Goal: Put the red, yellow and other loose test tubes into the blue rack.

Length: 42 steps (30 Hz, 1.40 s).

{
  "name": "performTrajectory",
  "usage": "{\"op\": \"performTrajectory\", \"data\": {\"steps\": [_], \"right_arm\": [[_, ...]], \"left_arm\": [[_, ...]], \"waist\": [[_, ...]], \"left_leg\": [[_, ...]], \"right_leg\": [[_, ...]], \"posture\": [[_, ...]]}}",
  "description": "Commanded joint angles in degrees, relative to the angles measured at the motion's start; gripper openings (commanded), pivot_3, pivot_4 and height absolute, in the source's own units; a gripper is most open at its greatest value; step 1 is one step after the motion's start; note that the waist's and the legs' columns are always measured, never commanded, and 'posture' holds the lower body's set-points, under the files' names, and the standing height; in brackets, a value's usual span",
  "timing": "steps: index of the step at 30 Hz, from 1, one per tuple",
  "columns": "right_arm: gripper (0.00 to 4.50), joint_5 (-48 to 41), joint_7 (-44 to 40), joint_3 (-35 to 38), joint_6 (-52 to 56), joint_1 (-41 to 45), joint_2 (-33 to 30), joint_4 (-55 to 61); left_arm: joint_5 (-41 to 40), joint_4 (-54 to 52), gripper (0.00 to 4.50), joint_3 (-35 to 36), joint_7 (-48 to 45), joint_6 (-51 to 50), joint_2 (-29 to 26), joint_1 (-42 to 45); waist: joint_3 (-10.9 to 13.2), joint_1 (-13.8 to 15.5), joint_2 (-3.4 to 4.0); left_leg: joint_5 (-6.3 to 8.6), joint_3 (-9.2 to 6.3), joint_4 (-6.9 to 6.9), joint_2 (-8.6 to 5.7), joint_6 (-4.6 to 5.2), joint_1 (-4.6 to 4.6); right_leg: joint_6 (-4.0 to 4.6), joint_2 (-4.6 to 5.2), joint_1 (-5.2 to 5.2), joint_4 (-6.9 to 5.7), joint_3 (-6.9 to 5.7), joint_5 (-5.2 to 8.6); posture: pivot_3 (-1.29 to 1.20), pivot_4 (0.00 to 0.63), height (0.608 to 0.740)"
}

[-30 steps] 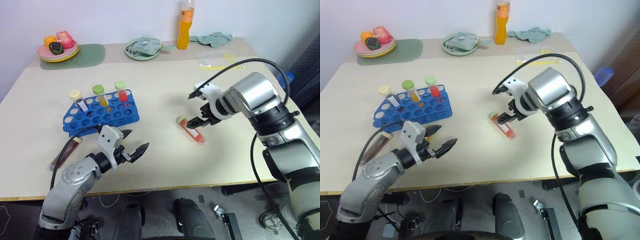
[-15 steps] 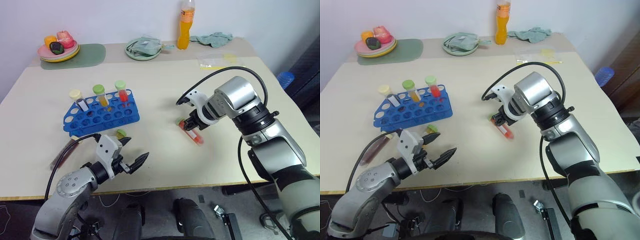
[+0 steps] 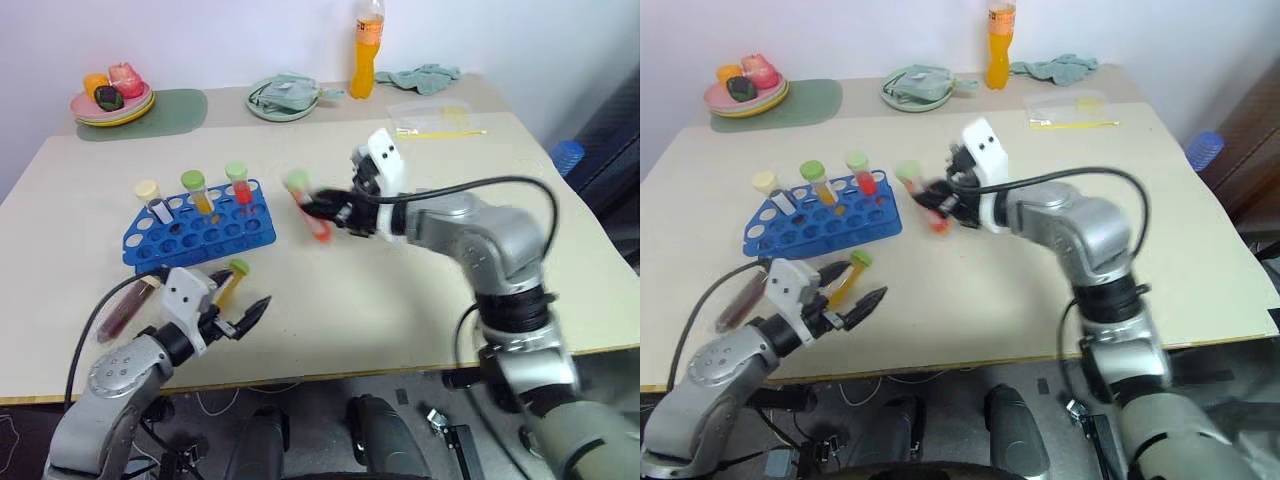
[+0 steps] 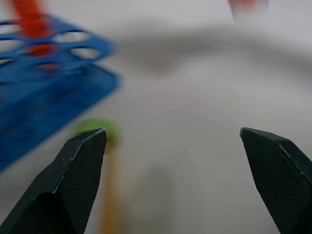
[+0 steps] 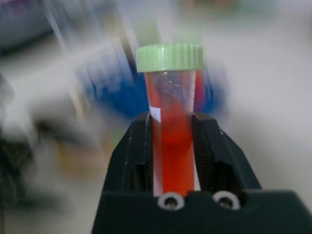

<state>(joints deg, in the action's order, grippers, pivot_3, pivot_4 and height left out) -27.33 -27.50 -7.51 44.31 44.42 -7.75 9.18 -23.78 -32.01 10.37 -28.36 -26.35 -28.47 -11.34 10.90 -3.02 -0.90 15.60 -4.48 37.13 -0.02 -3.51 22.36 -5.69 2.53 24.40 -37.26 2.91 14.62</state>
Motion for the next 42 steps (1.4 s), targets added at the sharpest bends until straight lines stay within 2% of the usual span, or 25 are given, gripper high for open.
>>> {"op": "performTrajectory", "data": {"steps": [1, 3, 6, 19, 30, 42], "right_arm": [[0.71, 5.6, 1.7, -1.8, -19.6, -0.3, 8.4, -8.7], [0.71, 8.3, 3.6, -3.1, -26.9, 0.4, 13.7, -16.9], [0.71, 11.5, 4.6, -3.2, -34.1, 1.3, 17.6, -25.7], [0.71, 14.3, 5.2, -3.3, -44.1, 7.2, 22.4, -45.2], [0.71, 14.2, 3.0, -4.3, -47.0, 9.6, 24.9, -50.4], [0.71, 15.1, 4.2, -4.0, -49.8, 9.1, 24.8, -53.3]], "left_arm": [[0.7, 0.8, 4.5, 3.0, 1.2, 2.6, 0.3, 1.2], [0.6, 1.1, 4.5, 4.5, 1.9, 3.0, 0.3, 1.6], [0.4, 0.2, 4.5, 6.1, 2.3, 3.1, 0.4, 0.7], [0.2, -1.4, 4.5, 6.8, 3.0, 2.9, 1.3, -1.2], [0.1, -1.9, 4.5, 6.3, 3.0, 2.4, 1.4, -0.9], [0.1, -2.2, 4.5, 6.6, 3.3, 2.2, 1.5, -1.3]], "waist": [[0.0, 0.0, 0.0], [-0.1, 0.7, -0.13], [-0.1, 0.3, -0.11], [-0.1, 0.4, -0.1], [0.0, 0.3, -0.08], [0.0, 0.3, -0.08]], "left_leg": [[0.0, 0.01, 0.01, -0.01, 0.0, 0.0], [-0.01, -0.01, 0.04, -0.09, -0.02, 0.06], [-0.01, 0.0, -0.02, -0.1, -0.03, 0.0], [-0.02, -0.03, -0.03, -0.1, -0.04, 0.0], [-0.02, -0.03, -0.03, -0.09, -0.04, 0.0], [-0.02, -0.03, -0.04, -0.09, -0.04, 0.0]], "right_leg": [[0.0, 0.02, 0.0, 0.0, 0.0, 0.0], [-0.01, 0.13, 0.0, 0.03, -0.01, -0.01], [0.0, 0.14, -0.02, 0.05, -0.01, -0.01], [0.01, 0.12, -0.01, 0.03, -0.01, -0.01], [0.02, 0.12, -0.01, 0.03, -0.01, -0.01], [0.02, 0.12, -0.01, 0.03, -0.01, -0.01]], "posture": [[0.0, 0.15, 0.74], [0.0, 0.15, 0.74], [0.0, 0.15, 0.74], [0.0, 0.15, 0.74], [0.0, 0.15, 0.74], [0.0, 0.15, 0.74]]}}
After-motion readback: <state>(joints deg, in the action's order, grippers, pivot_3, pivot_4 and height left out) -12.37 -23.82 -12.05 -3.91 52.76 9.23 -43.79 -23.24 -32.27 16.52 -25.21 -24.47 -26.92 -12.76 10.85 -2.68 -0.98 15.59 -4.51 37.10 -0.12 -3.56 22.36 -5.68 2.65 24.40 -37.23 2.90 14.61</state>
